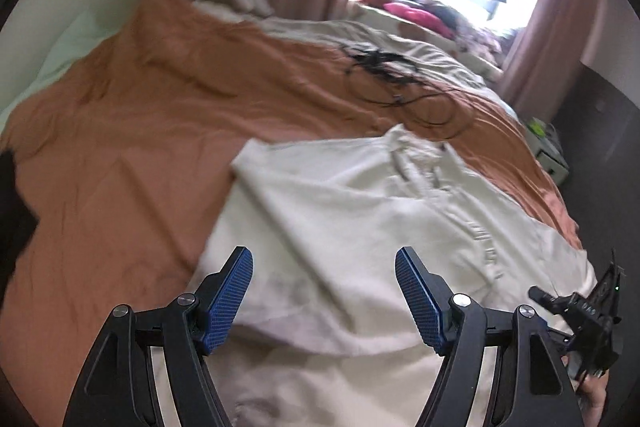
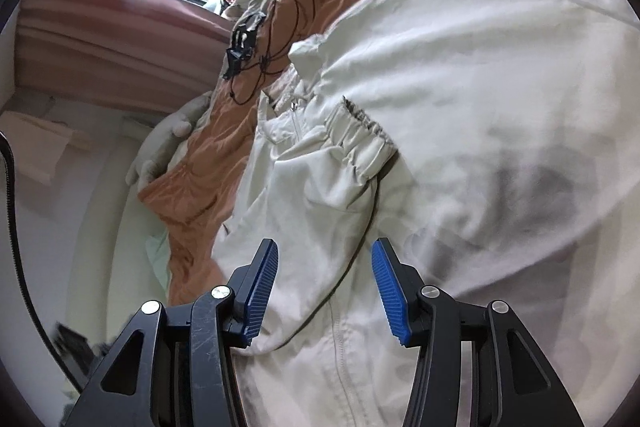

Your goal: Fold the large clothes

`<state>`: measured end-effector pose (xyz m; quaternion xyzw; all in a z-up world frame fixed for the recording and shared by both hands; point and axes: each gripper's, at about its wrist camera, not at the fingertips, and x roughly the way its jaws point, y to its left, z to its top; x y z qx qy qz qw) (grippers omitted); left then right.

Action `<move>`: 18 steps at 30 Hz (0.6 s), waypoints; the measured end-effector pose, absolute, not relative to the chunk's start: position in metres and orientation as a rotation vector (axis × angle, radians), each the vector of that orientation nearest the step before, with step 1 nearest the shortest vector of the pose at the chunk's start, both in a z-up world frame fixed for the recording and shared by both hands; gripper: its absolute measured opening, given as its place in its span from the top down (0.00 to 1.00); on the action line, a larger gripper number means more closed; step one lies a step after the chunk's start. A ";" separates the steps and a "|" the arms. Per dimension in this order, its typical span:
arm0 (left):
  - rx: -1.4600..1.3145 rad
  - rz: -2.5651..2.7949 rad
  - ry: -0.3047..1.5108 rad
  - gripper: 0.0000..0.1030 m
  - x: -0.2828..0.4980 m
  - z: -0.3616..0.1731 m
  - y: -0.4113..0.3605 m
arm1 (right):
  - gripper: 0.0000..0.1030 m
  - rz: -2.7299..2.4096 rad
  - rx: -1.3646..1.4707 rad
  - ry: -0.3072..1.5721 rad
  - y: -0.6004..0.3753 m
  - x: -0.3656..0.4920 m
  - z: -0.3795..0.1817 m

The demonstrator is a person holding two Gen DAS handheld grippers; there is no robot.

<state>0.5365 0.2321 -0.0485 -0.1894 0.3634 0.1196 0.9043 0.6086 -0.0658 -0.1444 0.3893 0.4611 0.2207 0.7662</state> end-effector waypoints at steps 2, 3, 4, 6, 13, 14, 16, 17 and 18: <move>-0.429 0.263 0.765 0.27 0.526 -0.064 0.245 | 0.52 0.474 0.833 1.000 -0.061 0.610 -0.146; -0.436 0.267 0.773 0.27 0.523 -0.072 0.252 | 0.52 0.466 0.818 1.001 -0.058 0.611 -0.148; -0.436 0.273 0.777 0.27 0.519 -0.079 0.257 | 0.52 0.462 0.806 1.002 -0.055 0.612 -0.150; -0.440 0.286 0.781 0.29 0.514 -0.091 0.266 | 0.52 0.459 0.791 1.005 -0.050 0.615 -0.153; -0.550 0.330 0.848 0.51 0.513 -0.137 0.298 | 0.52 0.383 0.715 1.002 -0.036 0.630 -0.165; -0.544 0.340 0.864 0.54 0.514 -0.141 0.300 | 0.52 0.381 0.709 1.007 -0.034 0.632 -0.167; -0.566 0.333 0.866 0.55 0.514 -0.147 0.303 | 0.52 0.373 0.687 1.006 -0.029 0.638 -0.169; -0.575 0.326 0.871 0.56 0.515 -0.150 0.303 | 0.52 0.364 0.670 1.004 -0.027 0.641 -0.170; -0.577 0.321 0.888 0.58 0.517 -0.155 0.303 | 0.52 0.357 0.662 1.006 -0.025 0.642 -0.170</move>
